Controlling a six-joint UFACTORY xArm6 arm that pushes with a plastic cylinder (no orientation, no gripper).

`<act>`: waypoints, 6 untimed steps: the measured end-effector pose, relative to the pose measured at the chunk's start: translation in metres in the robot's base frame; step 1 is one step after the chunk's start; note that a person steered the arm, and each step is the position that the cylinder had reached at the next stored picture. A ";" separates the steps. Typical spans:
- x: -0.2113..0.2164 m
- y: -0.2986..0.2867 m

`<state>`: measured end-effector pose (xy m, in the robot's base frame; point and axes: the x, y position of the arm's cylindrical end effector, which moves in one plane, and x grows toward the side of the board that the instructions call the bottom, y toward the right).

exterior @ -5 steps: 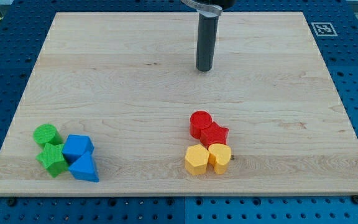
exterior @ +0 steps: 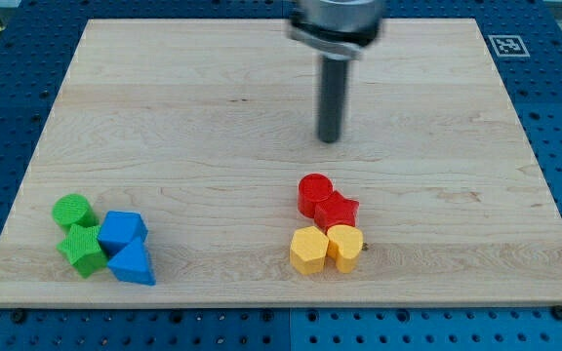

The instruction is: Move the red star along with the red circle left and up a bit

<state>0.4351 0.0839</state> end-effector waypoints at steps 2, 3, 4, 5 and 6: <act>0.097 0.046; 0.115 0.038; 0.125 0.019; 0.119 0.012; 0.115 -0.020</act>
<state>0.5506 0.0642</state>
